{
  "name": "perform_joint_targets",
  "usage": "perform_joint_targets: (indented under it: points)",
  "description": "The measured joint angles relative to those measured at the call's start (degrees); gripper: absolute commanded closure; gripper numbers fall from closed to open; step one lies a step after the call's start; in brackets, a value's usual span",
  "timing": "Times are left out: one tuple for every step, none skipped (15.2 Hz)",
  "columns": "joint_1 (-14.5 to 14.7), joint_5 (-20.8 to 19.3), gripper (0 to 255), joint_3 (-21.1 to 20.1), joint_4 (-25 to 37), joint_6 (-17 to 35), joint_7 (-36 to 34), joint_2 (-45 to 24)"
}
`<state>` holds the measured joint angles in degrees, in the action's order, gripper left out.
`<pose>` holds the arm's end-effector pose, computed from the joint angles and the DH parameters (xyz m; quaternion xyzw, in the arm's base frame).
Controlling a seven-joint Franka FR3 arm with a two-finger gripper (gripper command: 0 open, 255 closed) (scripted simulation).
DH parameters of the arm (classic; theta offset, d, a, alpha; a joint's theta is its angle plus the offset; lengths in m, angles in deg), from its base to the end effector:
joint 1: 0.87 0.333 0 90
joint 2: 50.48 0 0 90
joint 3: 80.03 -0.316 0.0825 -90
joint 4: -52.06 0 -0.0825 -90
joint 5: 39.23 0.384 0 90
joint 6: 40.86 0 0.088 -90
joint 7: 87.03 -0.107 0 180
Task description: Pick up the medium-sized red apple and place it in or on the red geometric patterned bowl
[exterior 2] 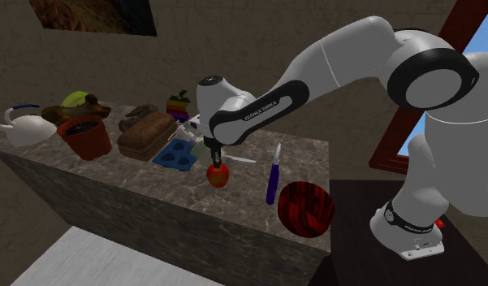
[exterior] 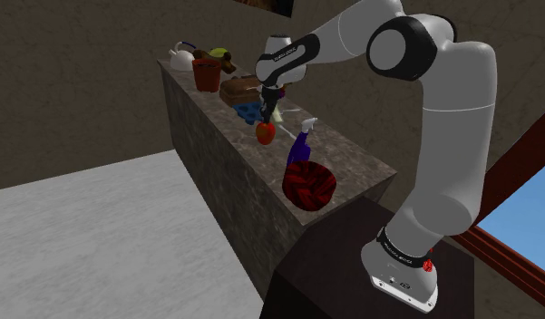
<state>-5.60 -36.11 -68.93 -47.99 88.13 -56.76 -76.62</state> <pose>0.6435 -0.1684 0.3225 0.9921 0.1200 0.0187 0.0302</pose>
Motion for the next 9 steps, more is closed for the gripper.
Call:
perform_joint_targets:
  points:
    - [0.00, 0.00, 255, 0.00, -0.01, 0.02, 0.00, 0.00]
    - [0.03, -0.04, 255, 0.02, 0.06, -0.23, -0.04, 0.16]
    - [0.06, -0.10, 255, 0.05, 0.23, -0.71, -0.07, 0.47]
    - [0.11, -0.16, 255, 0.07, 0.49, -1.18, -0.14, 0.70]
    - [0.18, -0.26, 255, 0.11, 0.58, -1.71, -0.20, 1.15]
    - [0.16, -0.34, 255, 0.18, 0.79, -2.36, -0.15, 1.60]
    - [0.16, -0.40, 255, 0.22, 1.12, -2.98, -0.17, 1.90]
    - [0.21, -0.49, 255, 0.25, 1.57, -3.73, -0.24, 2.20]
    - [0.23, -0.57, 255, 0.30, 1.72, -4.27, -0.23, 2.61]
